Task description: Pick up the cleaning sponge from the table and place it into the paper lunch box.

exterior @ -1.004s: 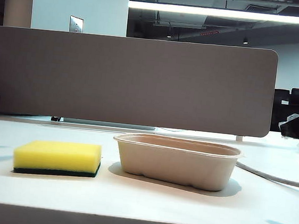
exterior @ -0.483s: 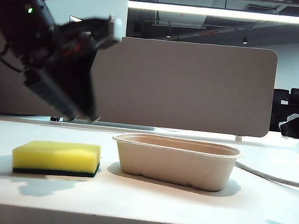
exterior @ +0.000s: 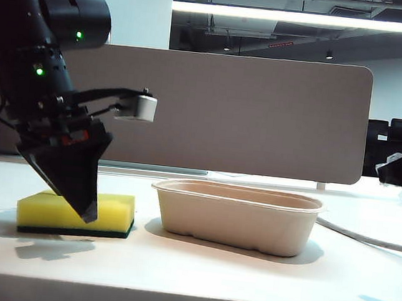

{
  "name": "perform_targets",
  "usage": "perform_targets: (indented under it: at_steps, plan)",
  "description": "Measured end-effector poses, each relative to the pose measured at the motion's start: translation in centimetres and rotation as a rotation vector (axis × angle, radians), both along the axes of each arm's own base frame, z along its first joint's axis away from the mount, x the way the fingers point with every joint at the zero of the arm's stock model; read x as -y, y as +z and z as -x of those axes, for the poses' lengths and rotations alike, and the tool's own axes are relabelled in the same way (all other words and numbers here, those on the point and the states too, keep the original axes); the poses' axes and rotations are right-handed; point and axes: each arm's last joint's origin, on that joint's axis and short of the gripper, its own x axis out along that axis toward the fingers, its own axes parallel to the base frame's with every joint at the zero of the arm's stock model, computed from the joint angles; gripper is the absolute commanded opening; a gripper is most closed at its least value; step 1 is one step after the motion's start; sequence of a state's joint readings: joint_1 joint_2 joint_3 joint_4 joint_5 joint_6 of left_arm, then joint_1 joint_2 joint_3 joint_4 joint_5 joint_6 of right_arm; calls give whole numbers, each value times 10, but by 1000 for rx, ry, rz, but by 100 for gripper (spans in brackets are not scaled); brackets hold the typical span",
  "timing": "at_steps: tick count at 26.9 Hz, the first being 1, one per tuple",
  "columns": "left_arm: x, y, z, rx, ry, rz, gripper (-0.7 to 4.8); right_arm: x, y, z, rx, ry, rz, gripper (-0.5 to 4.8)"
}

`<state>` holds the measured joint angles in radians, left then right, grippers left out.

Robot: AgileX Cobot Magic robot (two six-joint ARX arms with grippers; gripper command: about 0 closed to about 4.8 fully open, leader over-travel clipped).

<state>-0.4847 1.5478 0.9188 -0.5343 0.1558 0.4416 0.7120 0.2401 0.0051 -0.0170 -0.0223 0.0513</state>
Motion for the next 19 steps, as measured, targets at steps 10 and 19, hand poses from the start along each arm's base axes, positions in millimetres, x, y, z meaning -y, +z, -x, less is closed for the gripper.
perform_targets:
  at_steps: [10,19]
  plan:
    - [1,-6,-8,54,29,-62,286,0,0,0,0,0,0,-5]
    - [1,-5,-9,72,40,-73,-5,0,0,0,0,0,0,-5]
